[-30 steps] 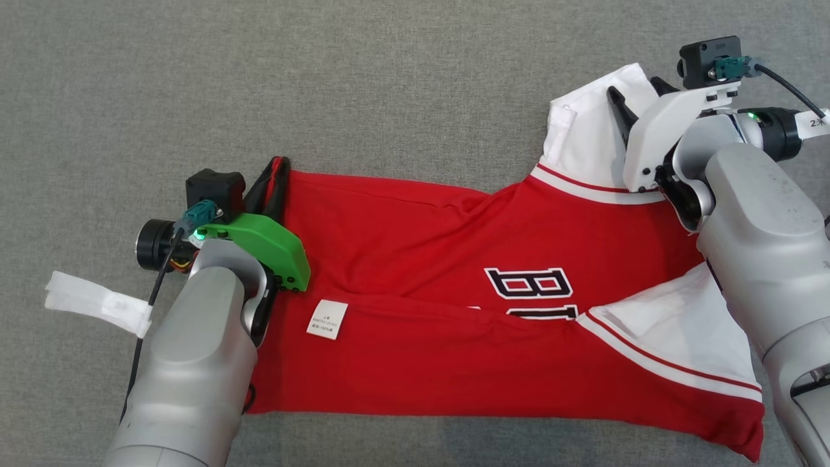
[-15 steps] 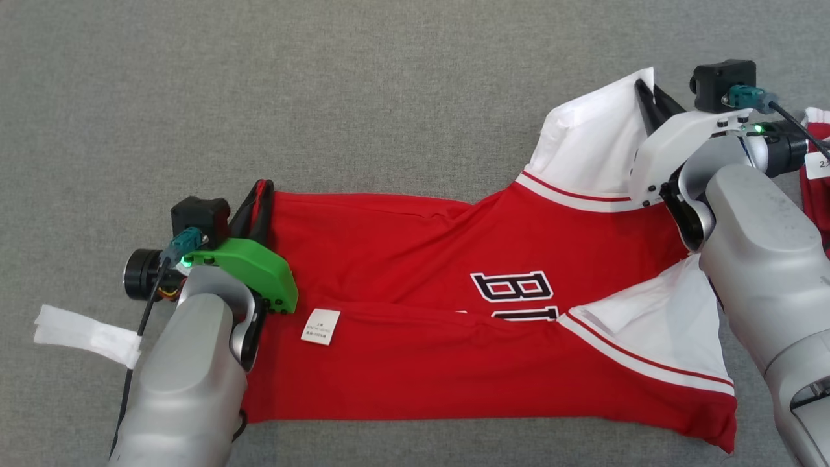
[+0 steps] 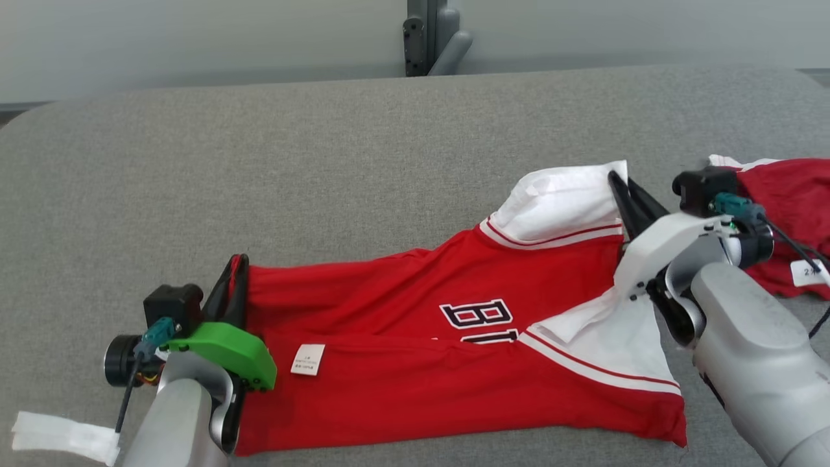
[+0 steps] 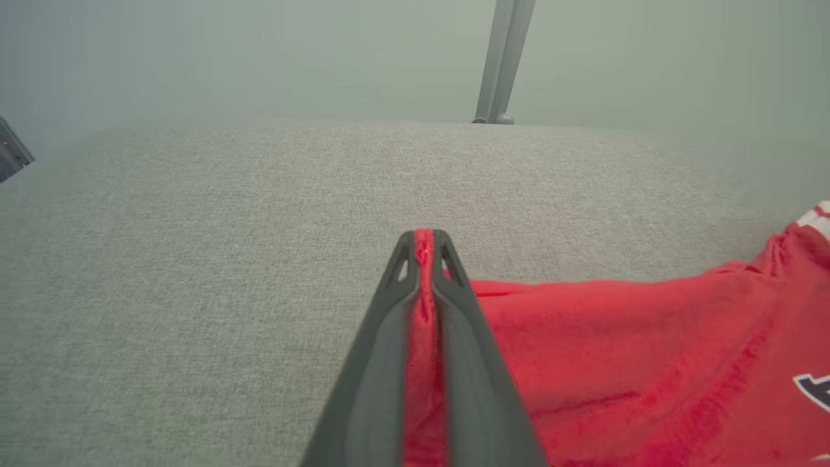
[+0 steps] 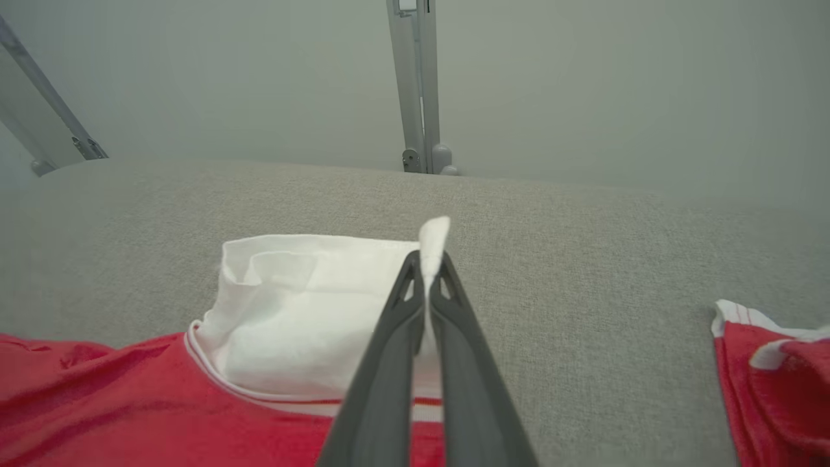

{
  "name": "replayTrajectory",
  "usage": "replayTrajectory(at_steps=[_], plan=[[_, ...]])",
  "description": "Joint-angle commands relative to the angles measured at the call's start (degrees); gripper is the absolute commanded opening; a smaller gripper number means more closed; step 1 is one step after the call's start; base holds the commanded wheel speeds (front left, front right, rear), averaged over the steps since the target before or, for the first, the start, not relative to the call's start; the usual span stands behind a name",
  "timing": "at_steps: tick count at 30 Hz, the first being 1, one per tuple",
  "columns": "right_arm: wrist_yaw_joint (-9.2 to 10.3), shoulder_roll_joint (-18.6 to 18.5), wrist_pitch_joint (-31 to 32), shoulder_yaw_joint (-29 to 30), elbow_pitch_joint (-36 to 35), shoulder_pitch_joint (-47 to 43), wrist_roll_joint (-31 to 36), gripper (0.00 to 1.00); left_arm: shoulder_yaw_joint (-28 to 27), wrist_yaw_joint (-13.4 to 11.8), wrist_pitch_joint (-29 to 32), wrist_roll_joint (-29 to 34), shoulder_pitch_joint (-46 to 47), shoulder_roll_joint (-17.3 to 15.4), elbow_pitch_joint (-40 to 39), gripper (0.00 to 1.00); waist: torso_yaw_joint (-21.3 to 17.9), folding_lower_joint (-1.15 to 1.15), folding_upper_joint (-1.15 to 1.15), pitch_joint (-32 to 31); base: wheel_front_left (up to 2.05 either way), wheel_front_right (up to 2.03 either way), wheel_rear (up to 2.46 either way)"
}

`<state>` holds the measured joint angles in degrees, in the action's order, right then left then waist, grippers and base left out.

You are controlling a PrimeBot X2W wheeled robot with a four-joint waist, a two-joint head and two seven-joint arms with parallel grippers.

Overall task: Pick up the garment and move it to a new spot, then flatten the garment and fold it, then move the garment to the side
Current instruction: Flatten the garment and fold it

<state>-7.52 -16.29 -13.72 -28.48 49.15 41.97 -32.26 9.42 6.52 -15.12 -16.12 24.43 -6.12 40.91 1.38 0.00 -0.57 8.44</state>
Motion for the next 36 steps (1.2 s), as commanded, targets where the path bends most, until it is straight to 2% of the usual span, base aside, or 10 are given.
replayTrajectory(at_steps=[1,6,13,19,35,36], plan=[[0.07,-1.04,-0.41,-0.77,-2.65,-3.48,-2.09,0.00,-0.70,0.25,0.00,0.75,-2.88,-0.19,-1.49,0.00,-2.57,0.00,0.57,-4.35,0.00,0.00,0.00],[0.07,-3.02,-0.64,-1.31,-9.31,-11.04,-5.52,0.00,-2.78,0.41,0.00,1.30,-8.09,0.06,-4.60,0.00,-3.27,0.00,0.57,-6.27,0.00,0.00,0.00],[0.07,-3.55,-0.16,-1.22,-15.55,-20.96,-7.42,0.00,-5.48,0.56,0.00,2.05,-14.40,0.50,-6.26,0.00,-4.48,0.00,0.57,-8.02,0.00,0.00,0.00],[0.07,-3.49,-0.05,0.91,-16.79,-26.31,-6.95,0.00,-6.83,0.69,0.00,2.74,-17.02,0.98,-5.85,0.00,-4.87,0.00,0.57,-8.43,0.00,0.00,0.00],[0.07,-0.04,0.96,7.20,-19.37,-35.02,-5.19,0.00,-12.46,0.73,0.00,4.02,-23.12,2.54,-8.21,0.00,-6.07,0.00,0.57,-8.79,0.00,0.00,0.00],[0.07,0.16,1.36,7.34,-19.11,-35.35,-5.05,0.00,-12.54,0.60,0.00,4.28,-23.42,2.62,-8.25,0.11,-6.07,0.00,0.57,-8.78,0.00,0.00,0.00]])
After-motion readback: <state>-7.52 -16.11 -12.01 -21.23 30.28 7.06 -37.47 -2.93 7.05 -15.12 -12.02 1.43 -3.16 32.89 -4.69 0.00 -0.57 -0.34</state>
